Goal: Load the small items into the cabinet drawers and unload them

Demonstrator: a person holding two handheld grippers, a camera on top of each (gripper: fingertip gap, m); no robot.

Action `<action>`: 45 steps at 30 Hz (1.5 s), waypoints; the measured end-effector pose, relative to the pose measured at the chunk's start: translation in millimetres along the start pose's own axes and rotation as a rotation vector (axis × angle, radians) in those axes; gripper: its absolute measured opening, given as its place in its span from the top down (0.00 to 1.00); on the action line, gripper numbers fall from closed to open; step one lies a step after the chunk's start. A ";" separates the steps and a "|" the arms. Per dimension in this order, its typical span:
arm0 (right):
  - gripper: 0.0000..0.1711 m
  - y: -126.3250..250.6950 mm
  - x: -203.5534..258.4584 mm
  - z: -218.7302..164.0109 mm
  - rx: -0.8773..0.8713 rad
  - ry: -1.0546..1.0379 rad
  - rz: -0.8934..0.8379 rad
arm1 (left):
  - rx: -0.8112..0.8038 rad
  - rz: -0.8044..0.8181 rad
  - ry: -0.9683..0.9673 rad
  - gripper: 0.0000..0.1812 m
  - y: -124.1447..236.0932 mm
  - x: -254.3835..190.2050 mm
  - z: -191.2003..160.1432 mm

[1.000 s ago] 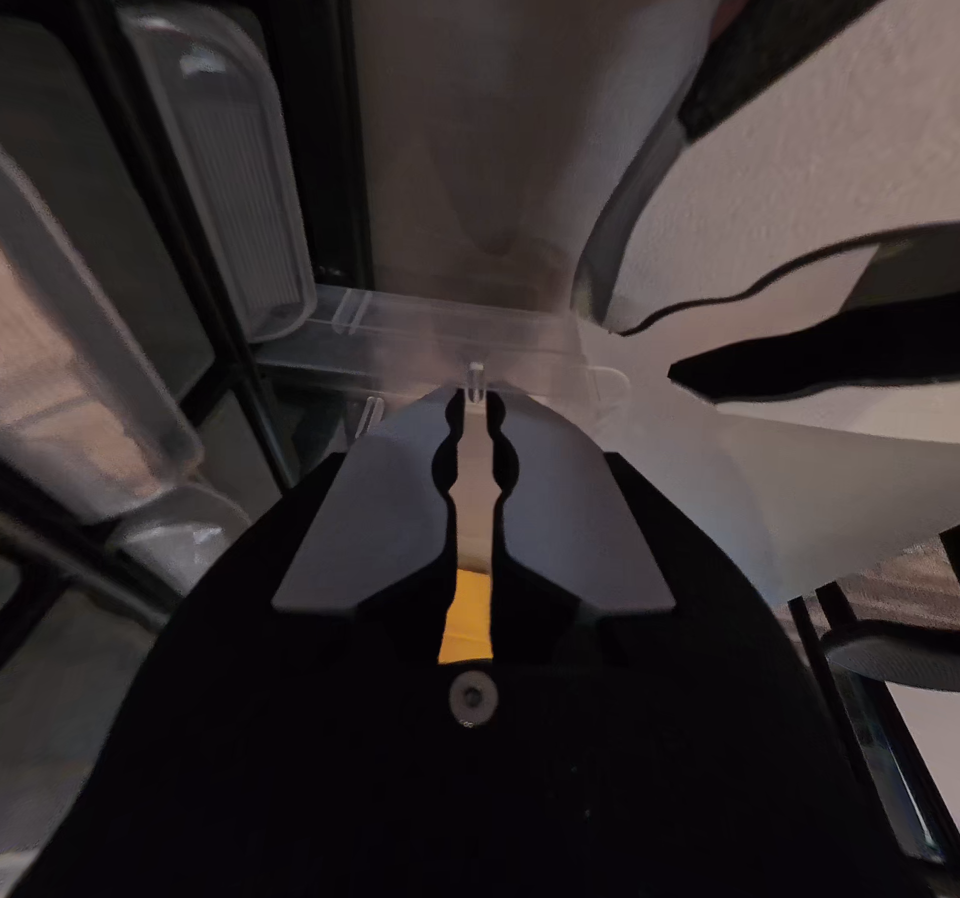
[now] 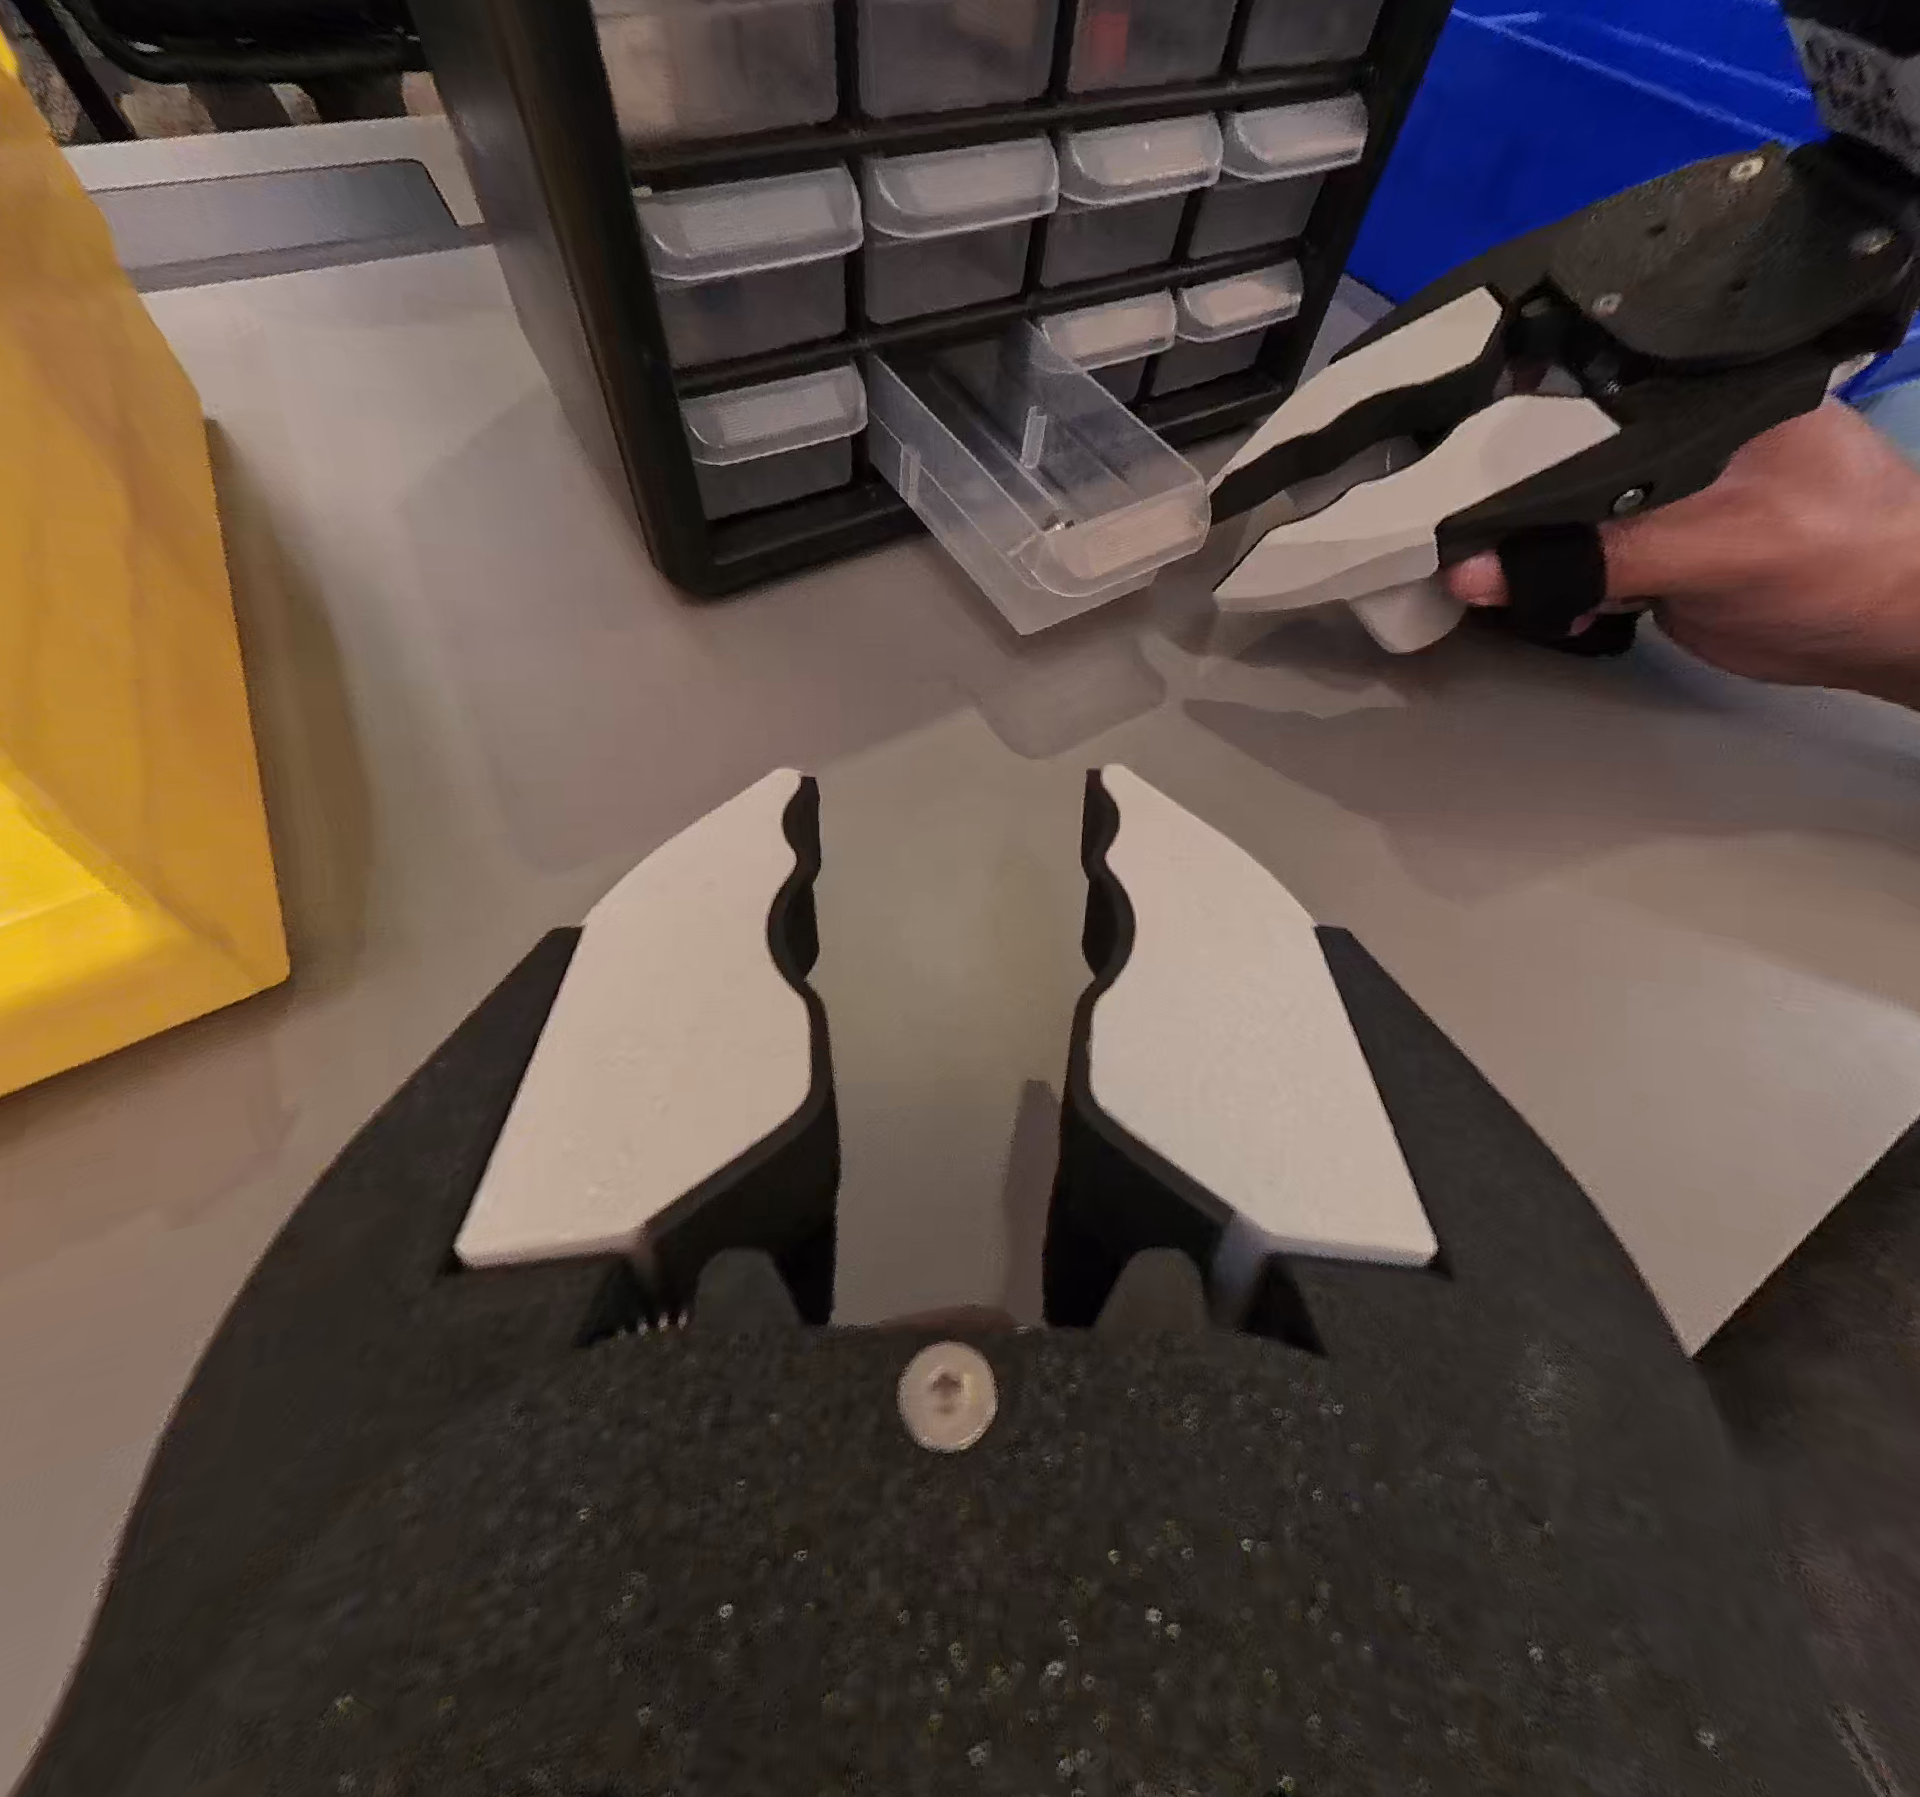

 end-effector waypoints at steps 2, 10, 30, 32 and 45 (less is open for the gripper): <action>0.83 -0.1 0.1 -0.1 0.001 0.005 -0.002 | -0.006 -0.001 -0.015 0.74 0.5 -1.8 1.3; 0.81 12.6 6.2 11.1 -0.128 -0.223 -0.153 | 0.001 -0.003 0.059 0.76 0.8 -2.8 2.3; 0.86 -27.1 35.0 30.5 -0.128 -0.367 -0.900 | -0.115 -0.003 0.113 0.77 27.4 6.2 28.8; 0.86 -29.0 28.9 31.2 -0.124 -0.355 -0.909 | -0.111 -0.010 0.117 0.77 27.5 5.4 28.6; 0.87 -50.3 -21.4 41.5 -0.112 -0.296 -0.940 | -0.094 -0.019 0.127 0.77 26.2 6.4 25.9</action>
Point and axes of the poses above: each gripper's, where its closed fingertips meet, y back along the fingers, z out of its top, x = y × z across the jaws, the point moved 4 cm from there along y, back along the fingers, and after that the axes turned 11 degrees about -x, right-handed, at the moved point
